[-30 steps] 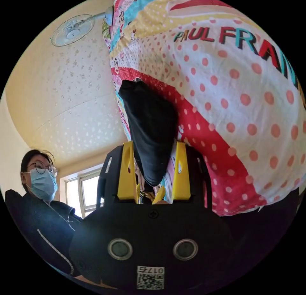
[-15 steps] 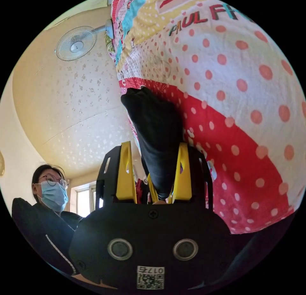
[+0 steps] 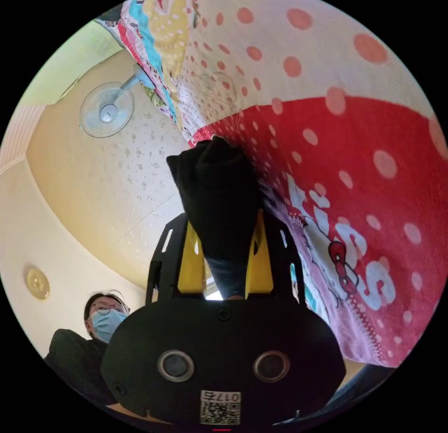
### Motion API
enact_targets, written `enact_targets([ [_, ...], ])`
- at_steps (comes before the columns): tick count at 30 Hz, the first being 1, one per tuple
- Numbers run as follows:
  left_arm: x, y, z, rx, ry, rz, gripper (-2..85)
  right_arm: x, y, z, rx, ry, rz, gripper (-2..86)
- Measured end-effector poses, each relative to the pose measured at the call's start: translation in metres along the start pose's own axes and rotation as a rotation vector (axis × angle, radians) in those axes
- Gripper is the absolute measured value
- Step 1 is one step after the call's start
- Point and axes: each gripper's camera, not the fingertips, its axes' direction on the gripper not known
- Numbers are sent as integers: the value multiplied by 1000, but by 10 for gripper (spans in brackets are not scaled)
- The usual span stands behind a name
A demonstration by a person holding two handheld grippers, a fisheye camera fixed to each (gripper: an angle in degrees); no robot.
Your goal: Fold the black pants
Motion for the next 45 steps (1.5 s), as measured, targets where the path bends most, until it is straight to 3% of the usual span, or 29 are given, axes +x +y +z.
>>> enact_targets([
  [7,67,49,1,63,14,219,106,-69,-28,-14,-222,-85,-21,117],
  [12,142,102,82,0,111,384,105,-184,-79,-58,-289,-192,-191,115],
  [17,215,152,261,-341,289,610,105,-320,-141,-161,-220,-307,-546,113],
  [19,226,169,326,-462,335,687,106,-369,-169,-222,-168,-260,-757,112],
  [22,212,184,435,-618,352,753,110,-376,-213,-292,6,-132,-843,111],
  [24,173,181,500,-676,256,722,115,-351,-251,-329,126,-23,-814,111],
  [27,68,162,575,-775,-46,467,106,-262,-316,-387,357,155,-426,109],
  [28,31,159,577,-811,-120,417,92,-226,-325,-406,403,99,-324,107],
  [30,-3,162,555,-866,-43,415,53,-192,-326,-416,349,-95,-341,104],
  [32,-32,169,500,-939,-114,343,1,-181,-310,-420,319,-109,-346,97],
  [36,-18,169,381,-924,-199,382,-8,-149,-248,-438,261,-118,-259,52],
  [41,106,133,200,-706,-330,568,-10,-114,-139,-428,187,-187,-162,10],
  [45,234,138,80,-454,-405,812,-10,-149,-77,-364,-45,-255,-258,4],
])
